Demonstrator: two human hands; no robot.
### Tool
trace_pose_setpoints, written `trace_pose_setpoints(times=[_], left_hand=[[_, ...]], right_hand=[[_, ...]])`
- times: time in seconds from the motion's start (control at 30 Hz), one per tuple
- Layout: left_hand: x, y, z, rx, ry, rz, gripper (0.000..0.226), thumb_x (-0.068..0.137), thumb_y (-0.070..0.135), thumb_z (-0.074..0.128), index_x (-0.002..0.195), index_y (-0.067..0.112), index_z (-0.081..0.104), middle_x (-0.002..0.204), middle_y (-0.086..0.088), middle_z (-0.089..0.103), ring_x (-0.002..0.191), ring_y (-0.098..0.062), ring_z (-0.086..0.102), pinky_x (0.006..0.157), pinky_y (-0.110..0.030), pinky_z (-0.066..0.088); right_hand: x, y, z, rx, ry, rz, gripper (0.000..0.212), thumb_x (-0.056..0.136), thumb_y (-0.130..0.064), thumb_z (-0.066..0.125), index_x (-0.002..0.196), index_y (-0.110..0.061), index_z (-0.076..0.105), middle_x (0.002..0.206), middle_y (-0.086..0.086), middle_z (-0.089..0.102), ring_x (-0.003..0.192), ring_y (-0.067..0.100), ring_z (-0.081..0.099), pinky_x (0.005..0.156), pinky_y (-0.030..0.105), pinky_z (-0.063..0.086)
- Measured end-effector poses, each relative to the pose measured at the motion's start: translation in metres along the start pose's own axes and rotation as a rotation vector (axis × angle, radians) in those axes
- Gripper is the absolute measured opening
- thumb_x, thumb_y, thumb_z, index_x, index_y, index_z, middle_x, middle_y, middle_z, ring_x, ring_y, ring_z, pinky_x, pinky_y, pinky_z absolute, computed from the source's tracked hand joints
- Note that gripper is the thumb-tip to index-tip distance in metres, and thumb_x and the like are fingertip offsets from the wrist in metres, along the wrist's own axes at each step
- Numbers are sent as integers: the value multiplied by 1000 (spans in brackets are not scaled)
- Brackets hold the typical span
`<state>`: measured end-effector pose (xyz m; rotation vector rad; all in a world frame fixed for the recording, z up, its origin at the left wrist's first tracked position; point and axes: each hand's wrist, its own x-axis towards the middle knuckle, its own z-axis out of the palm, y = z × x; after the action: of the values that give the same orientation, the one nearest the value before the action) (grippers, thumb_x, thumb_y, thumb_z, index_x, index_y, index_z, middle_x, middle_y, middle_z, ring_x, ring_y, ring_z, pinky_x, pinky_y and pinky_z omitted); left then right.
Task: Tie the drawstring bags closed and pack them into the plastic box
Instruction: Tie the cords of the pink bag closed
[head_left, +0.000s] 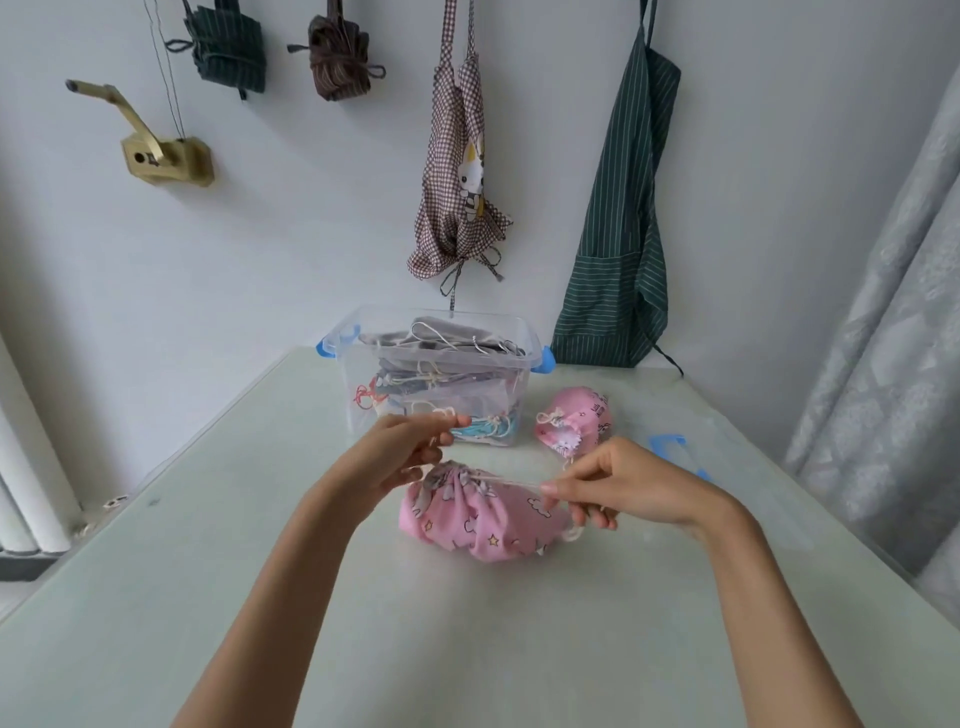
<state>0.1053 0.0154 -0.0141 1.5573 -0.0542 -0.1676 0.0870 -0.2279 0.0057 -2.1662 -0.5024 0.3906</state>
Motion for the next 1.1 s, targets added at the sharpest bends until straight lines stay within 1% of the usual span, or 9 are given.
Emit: trace_pose_setpoints(times=[0.23, 0.4, 0.5, 0.57, 0.67, 0.8, 0.9, 0.97, 1.1], left_hand=[[-6, 0, 22, 499, -240, 37, 23, 94, 30, 53, 89, 27, 75, 55, 19, 56, 56, -3, 45, 49, -12, 36], [-13, -1, 54, 530, -555, -97, 33, 95, 29, 45, 82, 32, 76, 68, 15, 67, 69, -3, 59, 62, -12, 43], [-18, -2, 70, 520, -681, -186, 32, 98, 27, 41, 107, 21, 71, 58, 15, 56, 57, -4, 49, 59, -16, 37], [-19, -4, 68, 581, -679, -96, 32, 98, 34, 45, 104, 19, 72, 74, 4, 53, 66, -12, 42, 62, -18, 35], [-20, -2, 56, 522, -599, -46, 32, 97, 30, 49, 75, 15, 67, 71, 0, 51, 65, -12, 43, 62, -20, 37], [-17, 3, 43, 404, -536, -55, 31, 96, 29, 50, 73, 16, 66, 69, 6, 59, 65, -7, 49, 64, -19, 42], [-17, 5, 38, 340, -511, -35, 29, 96, 32, 50, 80, 19, 70, 86, 0, 64, 76, -9, 53, 64, -18, 46], [-17, 6, 36, 319, -493, -32, 29, 96, 33, 50, 81, 20, 71, 87, -1, 65, 78, -9, 54, 63, -18, 46], [-15, 7, 30, 272, -482, -66, 28, 93, 34, 54, 81, 17, 73, 74, 4, 62, 68, -6, 52, 58, -15, 46]], right_hand=[[1, -9, -5, 35, 121, -10, 40, 86, -48, 59, 55, -23, 62, 50, -9, 53, 45, 1, 39, 52, 10, 34], [2, -17, -7, 144, 296, -40, 45, 84, -53, 57, 50, -22, 56, 49, -9, 54, 45, 1, 39, 49, 7, 35], [7, -16, -4, 218, 427, -72, 43, 86, -46, 58, 55, -17, 59, 52, -10, 57, 43, -1, 43, 54, 6, 39], [11, -15, 1, 285, 350, -115, 31, 87, -44, 57, 79, -17, 70, 77, -11, 69, 63, 1, 60, 69, 12, 48], [16, -10, 9, 305, 205, -78, 37, 92, -38, 53, 125, -21, 54, 122, -3, 61, 97, 9, 67, 80, 23, 55], [11, -6, -2, -13, 391, -48, 24, 93, -13, 53, 112, -25, 61, 120, -1, 61, 105, 16, 59, 87, 37, 52], [1, -2, -7, -154, 67, -86, 42, 83, -4, 65, 110, -36, 62, 113, -13, 61, 95, 0, 53, 76, 14, 47], [2, -2, -1, -251, -16, -53, 38, 80, -14, 71, 107, -40, 64, 108, -11, 63, 90, 0, 50, 67, 7, 39], [7, -1, 3, -221, 115, -27, 14, 80, -40, 69, 85, -28, 75, 87, -2, 69, 74, 3, 54, 63, 12, 37]])
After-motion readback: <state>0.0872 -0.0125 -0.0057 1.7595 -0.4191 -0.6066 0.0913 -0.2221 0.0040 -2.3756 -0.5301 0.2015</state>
